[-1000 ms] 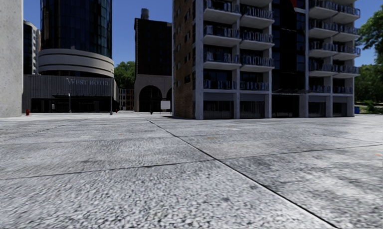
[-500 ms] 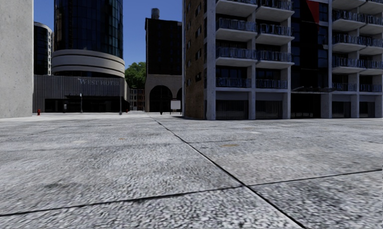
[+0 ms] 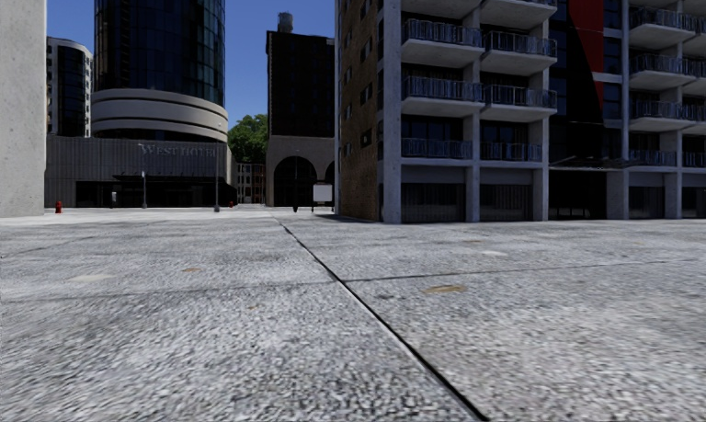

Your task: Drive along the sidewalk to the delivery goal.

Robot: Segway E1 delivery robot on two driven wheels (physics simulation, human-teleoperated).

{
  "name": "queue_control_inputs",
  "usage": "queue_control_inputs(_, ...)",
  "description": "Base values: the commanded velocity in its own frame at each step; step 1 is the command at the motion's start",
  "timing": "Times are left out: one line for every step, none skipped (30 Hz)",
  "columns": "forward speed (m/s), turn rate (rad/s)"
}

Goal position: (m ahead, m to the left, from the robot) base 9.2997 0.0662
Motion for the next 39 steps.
queue_control_inputs(2.00,0.00)
queue_control_inputs(2.00,0.00)
queue_control_inputs(2.00,0.00)
queue_control_inputs(2.00,0.00)
queue_control_inputs(2.00,0.00)
queue_control_inputs(2.00,0.00)
queue_control_inputs(2.00,0.00)
queue_control_inputs(2.00,0.00)
queue_control_inputs(2.00,0.00)
queue_control_inputs(2.00,0.00)
queue_control_inputs(2.00,0.00)
queue_control_inputs(2.00,0.00)
queue_control_inputs(2.00,0.00)
queue_control_inputs(2.00,0.00)
queue_control_inputs(2.00,0.00)
queue_control_inputs(2.00,0.00)
queue_control_inputs(2.00,0.00)
queue_control_inputs(2.00,0.00)
queue_control_inputs(2.00,0.00)
queue_control_inputs(2.00,0.00)
queue_control_inputs(2.00,0.00)
queue_control_inputs(2.00,0.00)
queue_control_inputs(2.00,0.00)
queue_control_inputs(2.00,0.00)
queue_control_inputs(2.00,0.00)
queue_control_inputs(2.00,0.00)
queue_control_inputs(2.00,0.00)
queue_control_inputs(2.00,0.00)
queue_control_inputs(2.00,0.00)
queue_control_inputs(2.00,0.00)
queue_control_inputs(2.00,0.00)
queue_control_inputs(2.00,0.00)
queue_control_inputs(2.00,0.00)
queue_control_inputs(2.00,0.00)
queue_control_inputs(2.00,0.00)
queue_control_inputs(2.00,0.00)
queue_control_inputs(2.00,0.00)
queue_control_inputs(2.00,0.00)
queue_control_inputs(2.00,0.00)
